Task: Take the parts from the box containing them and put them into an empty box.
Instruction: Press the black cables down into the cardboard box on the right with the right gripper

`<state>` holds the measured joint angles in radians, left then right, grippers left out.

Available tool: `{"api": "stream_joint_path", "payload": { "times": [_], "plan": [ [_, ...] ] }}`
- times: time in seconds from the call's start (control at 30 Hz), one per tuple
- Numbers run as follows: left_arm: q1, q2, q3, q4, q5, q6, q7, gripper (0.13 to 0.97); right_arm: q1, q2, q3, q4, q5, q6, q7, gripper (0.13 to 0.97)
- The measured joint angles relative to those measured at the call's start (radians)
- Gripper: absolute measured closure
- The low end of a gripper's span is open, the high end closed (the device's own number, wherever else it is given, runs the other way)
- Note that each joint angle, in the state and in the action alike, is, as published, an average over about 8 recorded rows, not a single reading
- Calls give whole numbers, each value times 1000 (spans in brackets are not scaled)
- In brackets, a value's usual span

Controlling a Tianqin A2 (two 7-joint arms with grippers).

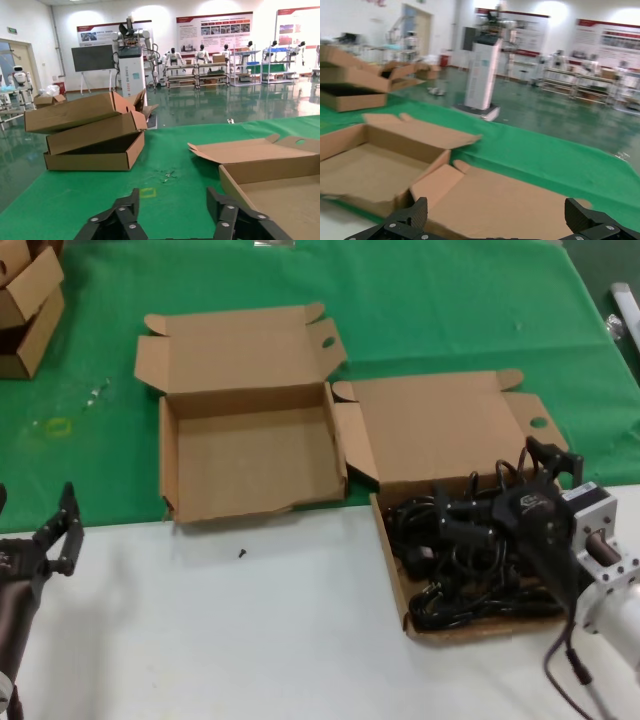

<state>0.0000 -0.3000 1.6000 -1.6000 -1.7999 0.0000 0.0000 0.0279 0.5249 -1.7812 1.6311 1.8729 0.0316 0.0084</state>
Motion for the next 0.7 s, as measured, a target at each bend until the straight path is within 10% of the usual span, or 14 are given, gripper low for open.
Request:
{"api": "stream_joint_path", "payload": {
  "times": [0.7],
  "plan": [
    [0, 0, 0, 0, 0, 0, 0, 869, 246, 463, -59, -24, -84, -632, -125, 129]
  ]
}}
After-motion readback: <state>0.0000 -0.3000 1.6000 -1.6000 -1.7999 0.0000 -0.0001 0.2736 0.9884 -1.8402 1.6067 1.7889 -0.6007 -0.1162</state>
